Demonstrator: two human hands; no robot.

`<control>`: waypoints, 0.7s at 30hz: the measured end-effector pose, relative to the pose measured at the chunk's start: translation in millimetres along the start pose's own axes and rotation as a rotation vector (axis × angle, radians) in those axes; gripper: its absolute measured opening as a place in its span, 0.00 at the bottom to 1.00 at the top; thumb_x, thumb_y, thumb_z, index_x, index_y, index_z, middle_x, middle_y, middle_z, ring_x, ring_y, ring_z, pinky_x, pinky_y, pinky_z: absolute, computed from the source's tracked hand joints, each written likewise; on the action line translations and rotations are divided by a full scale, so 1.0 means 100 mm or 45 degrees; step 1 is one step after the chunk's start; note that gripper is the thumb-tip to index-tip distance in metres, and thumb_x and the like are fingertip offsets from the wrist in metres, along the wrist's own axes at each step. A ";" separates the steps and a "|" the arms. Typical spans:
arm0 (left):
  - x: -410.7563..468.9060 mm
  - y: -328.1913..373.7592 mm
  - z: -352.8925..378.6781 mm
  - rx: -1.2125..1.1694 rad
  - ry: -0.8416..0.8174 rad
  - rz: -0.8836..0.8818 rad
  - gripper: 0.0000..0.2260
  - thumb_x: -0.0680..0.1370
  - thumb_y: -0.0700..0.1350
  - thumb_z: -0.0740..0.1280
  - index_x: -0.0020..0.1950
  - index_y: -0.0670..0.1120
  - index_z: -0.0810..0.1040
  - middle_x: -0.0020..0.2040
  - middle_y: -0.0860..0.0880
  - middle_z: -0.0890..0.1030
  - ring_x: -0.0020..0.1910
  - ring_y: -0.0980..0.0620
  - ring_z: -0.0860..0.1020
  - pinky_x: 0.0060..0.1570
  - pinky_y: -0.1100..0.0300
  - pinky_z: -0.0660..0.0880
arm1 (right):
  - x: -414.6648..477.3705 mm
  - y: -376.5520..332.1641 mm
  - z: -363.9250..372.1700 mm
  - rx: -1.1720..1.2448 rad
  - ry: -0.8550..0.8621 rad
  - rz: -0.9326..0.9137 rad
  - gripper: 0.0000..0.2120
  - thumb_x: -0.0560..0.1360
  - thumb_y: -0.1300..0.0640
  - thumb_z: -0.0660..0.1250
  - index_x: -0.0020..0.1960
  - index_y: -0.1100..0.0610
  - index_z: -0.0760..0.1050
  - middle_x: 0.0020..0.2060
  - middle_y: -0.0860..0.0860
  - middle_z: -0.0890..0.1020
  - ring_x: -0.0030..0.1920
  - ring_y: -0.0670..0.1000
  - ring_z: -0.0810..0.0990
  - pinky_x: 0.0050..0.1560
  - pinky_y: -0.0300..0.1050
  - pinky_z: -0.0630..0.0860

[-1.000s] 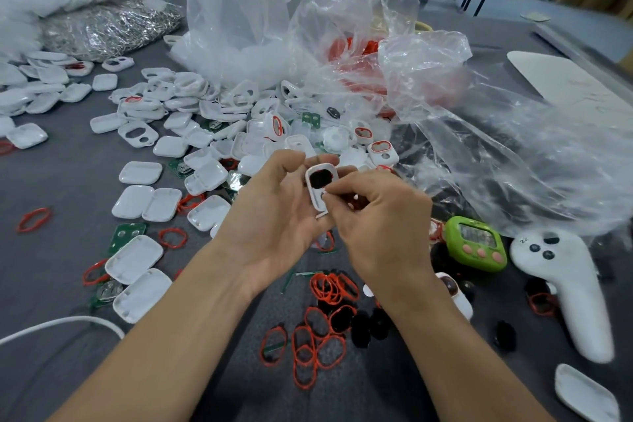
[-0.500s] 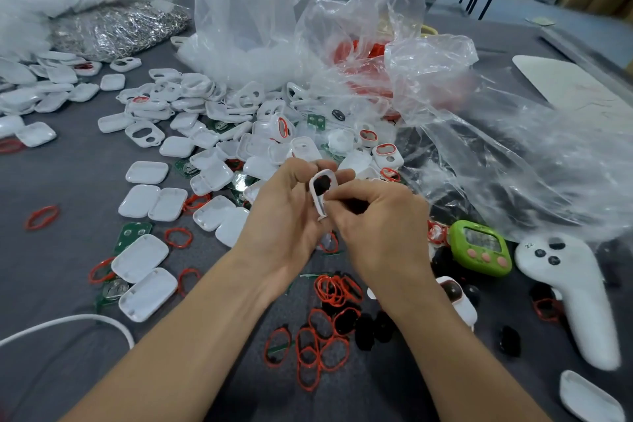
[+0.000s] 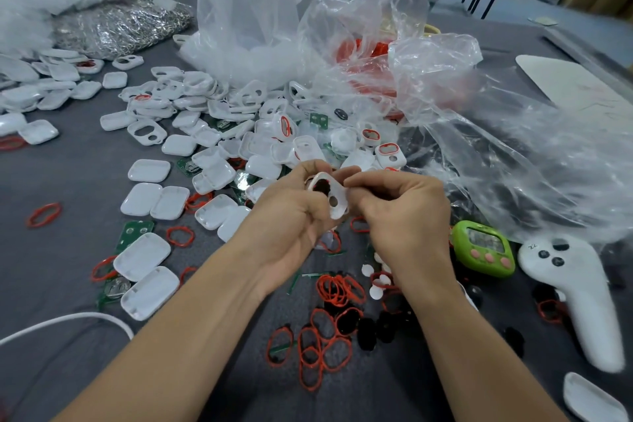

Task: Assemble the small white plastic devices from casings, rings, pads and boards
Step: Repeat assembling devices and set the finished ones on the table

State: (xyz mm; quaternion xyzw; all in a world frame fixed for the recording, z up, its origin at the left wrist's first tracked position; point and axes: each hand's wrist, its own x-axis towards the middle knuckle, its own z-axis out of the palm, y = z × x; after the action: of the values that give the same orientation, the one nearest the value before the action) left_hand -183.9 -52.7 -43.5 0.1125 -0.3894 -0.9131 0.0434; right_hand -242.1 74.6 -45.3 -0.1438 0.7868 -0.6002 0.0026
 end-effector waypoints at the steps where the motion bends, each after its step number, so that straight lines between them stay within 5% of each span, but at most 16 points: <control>1: 0.00 0.00 -0.02 0.043 -0.022 0.000 0.25 0.69 0.17 0.51 0.54 0.41 0.72 0.58 0.40 0.84 0.51 0.46 0.85 0.59 0.47 0.80 | 0.01 0.01 0.00 0.005 -0.006 0.008 0.11 0.71 0.61 0.76 0.42 0.43 0.87 0.37 0.43 0.87 0.40 0.47 0.87 0.45 0.53 0.85; 5: 0.01 -0.01 -0.09 0.246 -0.105 0.045 0.24 0.65 0.22 0.63 0.55 0.43 0.72 0.58 0.42 0.83 0.57 0.46 0.81 0.64 0.43 0.78 | 0.01 0.00 -0.02 0.075 -0.040 0.019 0.08 0.70 0.60 0.74 0.42 0.48 0.87 0.41 0.43 0.88 0.43 0.48 0.88 0.48 0.56 0.85; 8: -0.01 -0.01 -0.09 0.507 -0.044 0.137 0.23 0.65 0.26 0.69 0.54 0.46 0.71 0.53 0.44 0.84 0.51 0.44 0.80 0.64 0.35 0.75 | 0.02 -0.02 -0.05 0.098 -0.060 0.010 0.06 0.70 0.60 0.74 0.42 0.49 0.87 0.41 0.45 0.89 0.43 0.50 0.88 0.47 0.58 0.85; 12: -0.01 -0.01 -0.10 0.734 -0.013 0.226 0.23 0.70 0.23 0.71 0.53 0.48 0.71 0.55 0.49 0.86 0.42 0.53 0.82 0.37 0.53 0.79 | 0.01 -0.04 -0.05 0.023 -0.121 -0.042 0.11 0.72 0.62 0.75 0.42 0.45 0.87 0.39 0.42 0.88 0.41 0.46 0.87 0.45 0.55 0.86; 16: -0.01 0.00 -0.08 0.761 -0.014 0.255 0.24 0.71 0.19 0.66 0.55 0.45 0.70 0.59 0.47 0.85 0.44 0.52 0.83 0.33 0.55 0.79 | 0.02 -0.03 -0.04 -0.060 -0.099 -0.029 0.10 0.71 0.61 0.76 0.41 0.45 0.88 0.35 0.42 0.87 0.38 0.46 0.86 0.44 0.54 0.85; 21: -0.03 -0.01 -0.07 0.764 0.005 0.283 0.23 0.71 0.20 0.66 0.53 0.46 0.71 0.59 0.48 0.86 0.48 0.50 0.84 0.37 0.56 0.80 | 0.00 -0.05 -0.06 -0.131 -0.064 -0.093 0.09 0.71 0.61 0.78 0.40 0.46 0.88 0.33 0.39 0.86 0.35 0.40 0.85 0.37 0.36 0.80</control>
State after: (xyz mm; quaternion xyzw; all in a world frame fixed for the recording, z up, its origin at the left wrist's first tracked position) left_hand -179.8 -56.1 -48.3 0.0790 -0.6511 -0.7470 0.1087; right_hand -241.7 79.5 -39.0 -0.1874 0.8107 -0.5547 -0.0068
